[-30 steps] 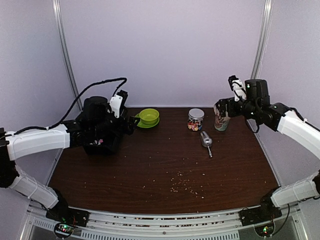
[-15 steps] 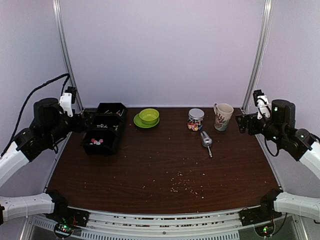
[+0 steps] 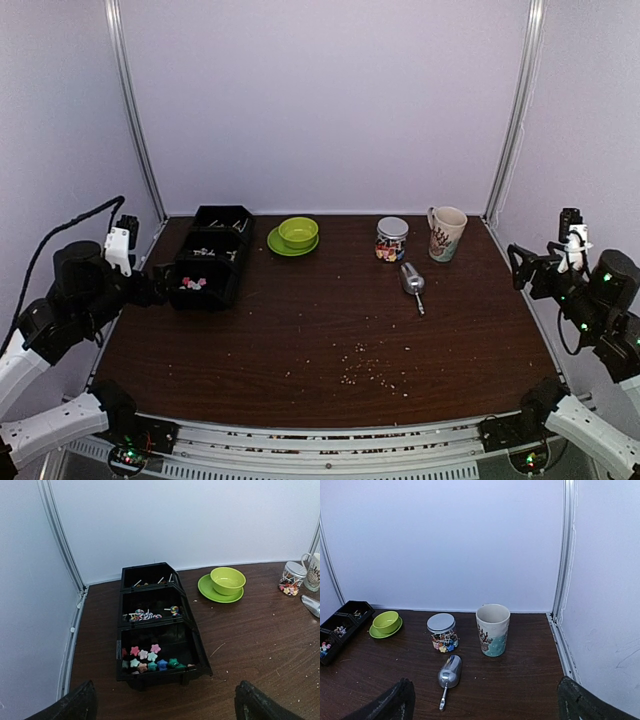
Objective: Pack the candies
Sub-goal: Reset both arms
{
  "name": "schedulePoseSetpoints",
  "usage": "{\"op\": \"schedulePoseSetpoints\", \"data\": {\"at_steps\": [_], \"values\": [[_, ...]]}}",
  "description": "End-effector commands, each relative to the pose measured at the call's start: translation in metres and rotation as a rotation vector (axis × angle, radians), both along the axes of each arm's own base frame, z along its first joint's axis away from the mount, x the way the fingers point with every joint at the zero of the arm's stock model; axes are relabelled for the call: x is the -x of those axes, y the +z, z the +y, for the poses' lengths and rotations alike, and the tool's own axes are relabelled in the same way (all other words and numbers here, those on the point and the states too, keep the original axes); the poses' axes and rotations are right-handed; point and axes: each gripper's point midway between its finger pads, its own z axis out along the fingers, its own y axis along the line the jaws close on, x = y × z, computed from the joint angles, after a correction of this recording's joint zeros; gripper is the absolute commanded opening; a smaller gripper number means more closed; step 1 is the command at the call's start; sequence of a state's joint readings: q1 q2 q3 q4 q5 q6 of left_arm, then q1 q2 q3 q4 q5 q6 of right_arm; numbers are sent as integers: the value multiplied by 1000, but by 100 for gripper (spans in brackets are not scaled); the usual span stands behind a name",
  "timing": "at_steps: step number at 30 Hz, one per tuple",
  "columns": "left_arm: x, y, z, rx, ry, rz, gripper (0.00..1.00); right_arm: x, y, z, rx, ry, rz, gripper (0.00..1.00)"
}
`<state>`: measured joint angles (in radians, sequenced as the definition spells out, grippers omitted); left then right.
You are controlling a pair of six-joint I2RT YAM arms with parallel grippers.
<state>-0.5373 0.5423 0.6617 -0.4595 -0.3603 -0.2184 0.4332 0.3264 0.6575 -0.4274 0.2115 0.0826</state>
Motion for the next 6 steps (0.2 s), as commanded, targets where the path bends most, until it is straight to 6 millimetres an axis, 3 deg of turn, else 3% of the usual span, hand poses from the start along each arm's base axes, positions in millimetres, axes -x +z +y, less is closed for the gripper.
{"op": "schedulePoseSetpoints", "data": {"at_steps": [1, 6], "values": [[4, -4, 9, -26, 24, -16, 98, 0, -8, -8, -7, -44, 4, 99], [4, -3, 13, -27, 47, -17, 98, -2, -11, -11, -5, -69, 20, 100]]}}
